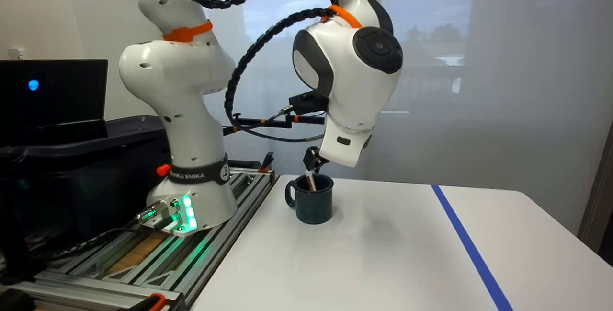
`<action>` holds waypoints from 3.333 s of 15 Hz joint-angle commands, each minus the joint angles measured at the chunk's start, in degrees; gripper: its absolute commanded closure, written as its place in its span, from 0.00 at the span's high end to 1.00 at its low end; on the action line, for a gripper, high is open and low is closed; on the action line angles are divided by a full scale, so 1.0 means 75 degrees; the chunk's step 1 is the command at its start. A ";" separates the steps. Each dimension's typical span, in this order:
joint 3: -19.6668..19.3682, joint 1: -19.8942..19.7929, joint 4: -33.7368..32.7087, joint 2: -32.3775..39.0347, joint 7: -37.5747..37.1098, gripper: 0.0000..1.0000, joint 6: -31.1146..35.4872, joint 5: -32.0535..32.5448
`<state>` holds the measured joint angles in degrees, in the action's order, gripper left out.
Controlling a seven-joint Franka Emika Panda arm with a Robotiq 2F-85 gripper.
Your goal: Remove the marker from the cup and put it on the table
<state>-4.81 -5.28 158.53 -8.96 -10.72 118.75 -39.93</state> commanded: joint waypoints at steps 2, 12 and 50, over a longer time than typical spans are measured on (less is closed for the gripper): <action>0.0149 0.0131 -0.0173 0.0548 -0.0083 0.80 -0.0044 -0.0090; 0.0305 0.0285 -0.0260 0.1178 -0.0108 0.40 -0.0161 -0.0124; 0.0130 0.0132 0.0203 0.0078 0.0630 0.05 -0.1195 0.0454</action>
<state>-2.83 -3.55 156.88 0.09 -7.37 112.51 -37.71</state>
